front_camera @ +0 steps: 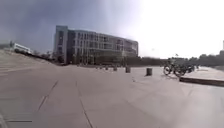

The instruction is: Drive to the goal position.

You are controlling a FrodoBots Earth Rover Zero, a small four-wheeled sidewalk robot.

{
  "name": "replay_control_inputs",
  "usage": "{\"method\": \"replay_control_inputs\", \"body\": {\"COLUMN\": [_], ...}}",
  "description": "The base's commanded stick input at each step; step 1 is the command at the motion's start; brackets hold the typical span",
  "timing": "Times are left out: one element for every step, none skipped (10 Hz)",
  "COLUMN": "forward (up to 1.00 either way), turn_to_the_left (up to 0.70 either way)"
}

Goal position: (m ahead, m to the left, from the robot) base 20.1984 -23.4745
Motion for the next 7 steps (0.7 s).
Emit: {"method": "replay_control_inputs", "body": {"forward": [1.0,1.0,1.0,1.0,1.0,1.0,1.0], "turn_to_the_left": [-0.38,-0.27,-0.04,0.0,0.0,-0.32,-0.4]}}
